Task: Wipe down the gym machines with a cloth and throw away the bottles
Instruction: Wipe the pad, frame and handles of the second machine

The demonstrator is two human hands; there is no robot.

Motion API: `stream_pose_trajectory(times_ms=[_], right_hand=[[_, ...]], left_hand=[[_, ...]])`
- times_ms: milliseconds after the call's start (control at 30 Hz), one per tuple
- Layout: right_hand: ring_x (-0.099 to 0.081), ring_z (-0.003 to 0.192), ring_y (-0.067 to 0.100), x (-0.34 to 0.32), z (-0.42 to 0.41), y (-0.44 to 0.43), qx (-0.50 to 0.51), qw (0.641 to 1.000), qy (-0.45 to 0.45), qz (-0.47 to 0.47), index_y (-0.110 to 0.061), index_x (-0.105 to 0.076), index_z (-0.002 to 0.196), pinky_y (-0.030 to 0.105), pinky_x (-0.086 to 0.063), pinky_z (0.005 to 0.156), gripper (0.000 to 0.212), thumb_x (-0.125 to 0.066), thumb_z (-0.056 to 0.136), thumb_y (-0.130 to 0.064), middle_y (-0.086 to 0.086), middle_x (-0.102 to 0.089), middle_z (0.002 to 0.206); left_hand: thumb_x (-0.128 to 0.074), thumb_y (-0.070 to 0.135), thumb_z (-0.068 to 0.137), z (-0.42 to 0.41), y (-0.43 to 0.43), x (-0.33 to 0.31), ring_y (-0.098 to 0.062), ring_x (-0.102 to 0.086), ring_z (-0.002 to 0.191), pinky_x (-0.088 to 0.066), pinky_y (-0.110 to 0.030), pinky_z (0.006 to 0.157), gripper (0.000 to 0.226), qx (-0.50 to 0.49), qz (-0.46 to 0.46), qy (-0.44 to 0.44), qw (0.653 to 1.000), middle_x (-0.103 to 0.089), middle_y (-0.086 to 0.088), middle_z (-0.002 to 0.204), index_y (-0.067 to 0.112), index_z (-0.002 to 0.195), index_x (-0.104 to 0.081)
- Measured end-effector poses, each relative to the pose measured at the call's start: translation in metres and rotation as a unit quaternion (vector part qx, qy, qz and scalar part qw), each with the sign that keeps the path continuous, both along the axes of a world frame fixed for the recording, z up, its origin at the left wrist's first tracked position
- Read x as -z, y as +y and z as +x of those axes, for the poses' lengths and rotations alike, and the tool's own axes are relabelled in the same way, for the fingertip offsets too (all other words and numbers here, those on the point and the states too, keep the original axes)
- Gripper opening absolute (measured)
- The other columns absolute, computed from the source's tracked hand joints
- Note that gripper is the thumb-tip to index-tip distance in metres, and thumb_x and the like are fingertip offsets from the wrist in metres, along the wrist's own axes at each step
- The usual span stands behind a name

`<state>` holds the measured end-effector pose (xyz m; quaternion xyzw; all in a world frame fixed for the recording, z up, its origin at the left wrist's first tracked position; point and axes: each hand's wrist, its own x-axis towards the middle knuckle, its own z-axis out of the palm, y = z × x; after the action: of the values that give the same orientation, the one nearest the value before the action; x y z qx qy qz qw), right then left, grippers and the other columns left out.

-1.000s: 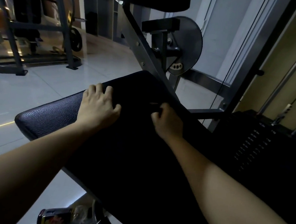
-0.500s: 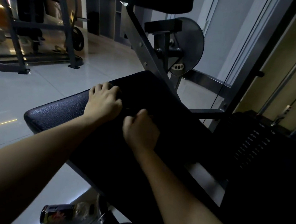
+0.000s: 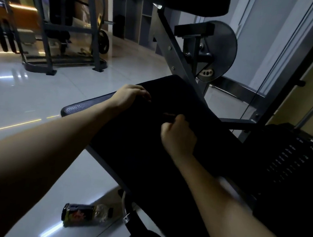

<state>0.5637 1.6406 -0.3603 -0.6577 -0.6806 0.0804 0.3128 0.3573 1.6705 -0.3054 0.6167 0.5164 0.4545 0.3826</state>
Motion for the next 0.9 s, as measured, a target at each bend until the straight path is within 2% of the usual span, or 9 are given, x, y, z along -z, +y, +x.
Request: stream_pose_trajectory(times_ms=[133,200,300,400,467,567,700,800,900], right_hand=[[-0.06,0.075,0.026,0.016,-0.043,-0.11,-0.218,0.97,-0.03,0.105,-0.023,-0.04,0.088,0.034,-0.044,0.061,0.018,-0.044,0.083,-0.04,0.0,-0.054,0.085],[-0.059,0.076,0.025,0.019,-0.032,-0.113,-0.305,0.945,-0.042,0.113,-0.023,-0.043,0.089,0.036,-0.045,0.06,0.021,-0.043,0.083,-0.042,-0.001,-0.054,0.087],[-0.065,0.089,0.027,0.018,0.004,-0.047,-0.198,0.972,-0.065,0.105,-0.021,-0.053,0.104,0.037,-0.051,0.072,0.025,-0.046,0.089,-0.04,0.003,-0.061,0.1],[-0.061,0.099,0.033,0.006,0.039,0.014,-0.028,1.0,0.004,-0.012,-0.014,-0.049,0.122,0.038,-0.046,0.074,0.035,-0.044,0.097,-0.039,0.013,-0.057,0.117],[-0.062,0.098,0.034,0.007,0.027,0.003,0.001,1.0,-0.003,-0.005,-0.014,-0.047,0.122,0.037,-0.046,0.074,0.035,-0.045,0.096,-0.038,0.014,-0.056,0.117],[-0.063,0.091,0.029,0.023,-0.018,-0.076,-0.105,0.991,-0.04,0.08,-0.02,-0.048,0.107,0.035,-0.044,0.069,0.028,-0.047,0.088,-0.041,0.006,-0.059,0.106],[-0.064,0.087,0.029,0.026,-0.011,-0.113,-0.253,0.959,-0.049,0.113,-0.021,-0.052,0.101,0.037,-0.049,0.067,0.032,-0.047,0.08,-0.044,0.004,-0.062,0.1],[-0.062,0.105,0.034,0.024,0.034,-0.041,-0.103,0.993,-0.057,0.029,-0.017,-0.052,0.12,0.041,-0.05,0.082,0.041,-0.054,0.089,-0.043,0.011,-0.061,0.118],[-0.057,0.11,0.038,0.01,0.075,0.012,0.044,0.993,0.023,-0.103,-0.012,-0.044,0.133,0.046,-0.049,0.088,0.046,-0.047,0.098,-0.041,0.017,-0.053,0.129]], left_hand=[[-0.047,0.002,0.1,0.003,-0.005,0.001,-0.02,-0.07,0.082,-0.054,-0.03,0.084,0.024,0.008,0.008,0.011,1.0,-0.072,-0.022,0.101,-0.006,0.103,-0.07],[-0.053,0.006,0.098,0.005,-0.006,0.004,-0.018,-0.066,0.086,-0.049,-0.029,0.085,0.021,-0.001,0.035,0.14,0.989,-0.072,-0.011,0.1,0.004,0.099,-0.074],[-0.057,0.025,0.087,0.013,-0.007,0.012,-0.018,-0.062,0.099,-0.042,-0.031,0.093,0.025,-0.025,0.099,0.329,0.939,-0.071,0.001,0.101,0.016,0.099,-0.077],[-0.07,0.035,0.085,0.014,-0.003,0.022,-0.029,-0.058,0.11,-0.037,-0.036,0.098,0.027,-0.036,0.167,0.413,0.895,-0.067,-0.005,0.111,0.02,0.106,-0.074],[-0.074,0.046,0.085,0.013,0.001,0.027,-0.03,-0.052,0.116,-0.036,-0.039,0.1,0.038,-0.058,0.186,0.445,0.874,-0.06,-0.006,0.117,0.024,0.115,-0.069],[-0.063,0.068,0.083,0.017,-0.001,0.032,-0.026,-0.043,0.13,-0.03,-0.045,0.112,0.061,-0.081,0.182,0.488,0.85,-0.053,-0.002,0.134,0.028,0.129,-0.06],[-0.046,0.071,0.092,0.025,-0.013,0.029,-0.022,-0.03,0.147,-0.015,-0.057,0.121,0.067,-0.088,0.161,0.549,0.815,-0.044,0.001,0.153,0.03,0.145,-0.05],[-0.034,0.066,0.1,0.023,-0.026,0.032,-0.025,-0.019,0.154,-0.009,-0.06,0.122,0.066,-0.09,0.113,0.586,0.797,-0.03,-0.004,0.164,0.031,0.155,-0.035],[-0.02,0.07,0.097,0.014,-0.045,0.046,-0.026,-0.011,0.156,-0.009,-0.059,0.122,0.073,-0.112,0.111,0.594,0.789,-0.021,-0.006,0.167,0.032,0.159,-0.024]])
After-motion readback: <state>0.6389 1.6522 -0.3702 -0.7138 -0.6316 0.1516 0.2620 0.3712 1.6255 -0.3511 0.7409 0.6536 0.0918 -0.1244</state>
